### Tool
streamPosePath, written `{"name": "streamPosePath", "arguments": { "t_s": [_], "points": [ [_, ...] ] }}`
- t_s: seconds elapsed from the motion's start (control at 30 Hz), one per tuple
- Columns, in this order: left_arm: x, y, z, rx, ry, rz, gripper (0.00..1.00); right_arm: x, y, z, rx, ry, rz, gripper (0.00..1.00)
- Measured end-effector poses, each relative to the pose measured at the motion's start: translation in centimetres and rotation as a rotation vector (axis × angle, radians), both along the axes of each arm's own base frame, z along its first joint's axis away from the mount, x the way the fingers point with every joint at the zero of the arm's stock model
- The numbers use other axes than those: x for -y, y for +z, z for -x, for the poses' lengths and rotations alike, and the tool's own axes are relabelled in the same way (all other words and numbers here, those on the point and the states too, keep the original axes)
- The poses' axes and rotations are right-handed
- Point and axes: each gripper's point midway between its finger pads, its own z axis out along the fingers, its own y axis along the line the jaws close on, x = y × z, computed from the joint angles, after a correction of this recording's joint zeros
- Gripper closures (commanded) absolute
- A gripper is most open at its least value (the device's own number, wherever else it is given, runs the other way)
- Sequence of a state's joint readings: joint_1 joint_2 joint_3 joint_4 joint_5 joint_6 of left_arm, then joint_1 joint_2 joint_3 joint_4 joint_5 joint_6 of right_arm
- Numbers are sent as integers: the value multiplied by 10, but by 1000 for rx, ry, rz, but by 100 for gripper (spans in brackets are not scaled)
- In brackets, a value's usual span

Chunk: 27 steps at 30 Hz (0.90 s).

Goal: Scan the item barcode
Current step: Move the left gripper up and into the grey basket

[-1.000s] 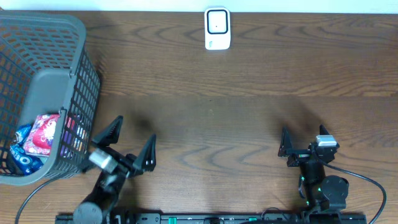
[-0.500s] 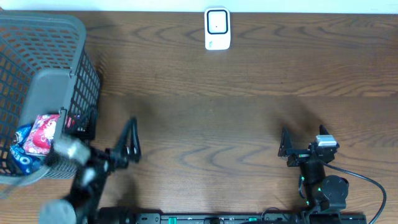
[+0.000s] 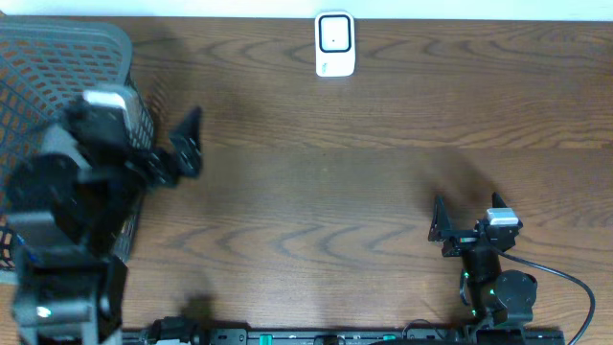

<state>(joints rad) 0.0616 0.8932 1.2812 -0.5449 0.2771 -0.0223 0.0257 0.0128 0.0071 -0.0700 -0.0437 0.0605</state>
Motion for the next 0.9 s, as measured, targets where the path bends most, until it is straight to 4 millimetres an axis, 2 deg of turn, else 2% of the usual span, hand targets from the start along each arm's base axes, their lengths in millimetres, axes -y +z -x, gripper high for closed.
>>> {"name": "streamPosePath", "arguments": {
  "t_s": [0.17,0.23,0.3,0.43,0.53,0.63,0.7,0.8,0.9],
  "points": [
    [-82,13,-23,-177,362,-26,2,0,0,0,0,0,0,1],
    [-104,12,-35,-213,429,-24,2,0,0,0,-1,0,0,1],
    [-122,-5,-48,-280,474,-14,3,0,0,0,0,0,0,1],
    [-152,-49,-56,-430,570,40,2,0,0,0,0,0,0,1],
    [-189,-69,-51,-478,732,149,3,0,0,0,0,0,0,1],
    [-230,-86,-32,-513,891,251,2,0,0,0,0,0,0,1],
    [-248,-98,-18,-551,970,294,2,0,0,0,0,0,0,1],
    [-266,-116,-8,-601,1042,339,2,0,0,0,0,0,0,1],
    [-268,-136,-6,-667,1071,384,2,0,0,0,0,0,0,1]
  ]
}}
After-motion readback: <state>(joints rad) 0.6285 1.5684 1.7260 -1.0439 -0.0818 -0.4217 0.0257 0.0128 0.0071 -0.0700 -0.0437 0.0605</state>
